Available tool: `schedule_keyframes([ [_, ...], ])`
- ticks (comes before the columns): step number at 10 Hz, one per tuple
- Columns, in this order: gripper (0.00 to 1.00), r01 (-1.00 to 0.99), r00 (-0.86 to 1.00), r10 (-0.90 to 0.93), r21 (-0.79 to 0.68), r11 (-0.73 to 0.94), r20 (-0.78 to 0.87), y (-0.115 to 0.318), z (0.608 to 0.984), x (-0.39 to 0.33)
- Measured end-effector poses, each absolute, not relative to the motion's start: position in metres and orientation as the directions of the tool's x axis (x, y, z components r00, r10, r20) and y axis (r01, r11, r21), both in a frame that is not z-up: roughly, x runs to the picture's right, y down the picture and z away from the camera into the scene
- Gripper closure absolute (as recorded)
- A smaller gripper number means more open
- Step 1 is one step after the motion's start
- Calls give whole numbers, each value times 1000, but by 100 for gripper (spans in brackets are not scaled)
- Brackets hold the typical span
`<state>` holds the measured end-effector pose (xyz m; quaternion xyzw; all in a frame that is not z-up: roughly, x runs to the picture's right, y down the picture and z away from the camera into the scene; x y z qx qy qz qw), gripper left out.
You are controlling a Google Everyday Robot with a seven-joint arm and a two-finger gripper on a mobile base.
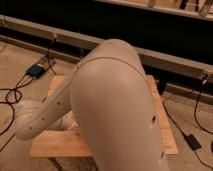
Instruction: Place the pepper in the ceramic cup
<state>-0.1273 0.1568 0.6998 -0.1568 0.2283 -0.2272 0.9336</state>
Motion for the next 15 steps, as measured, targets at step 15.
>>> schedule_keyframes([
  [15,20,361,795,-483,-354,863,-367,144,704,-130],
])
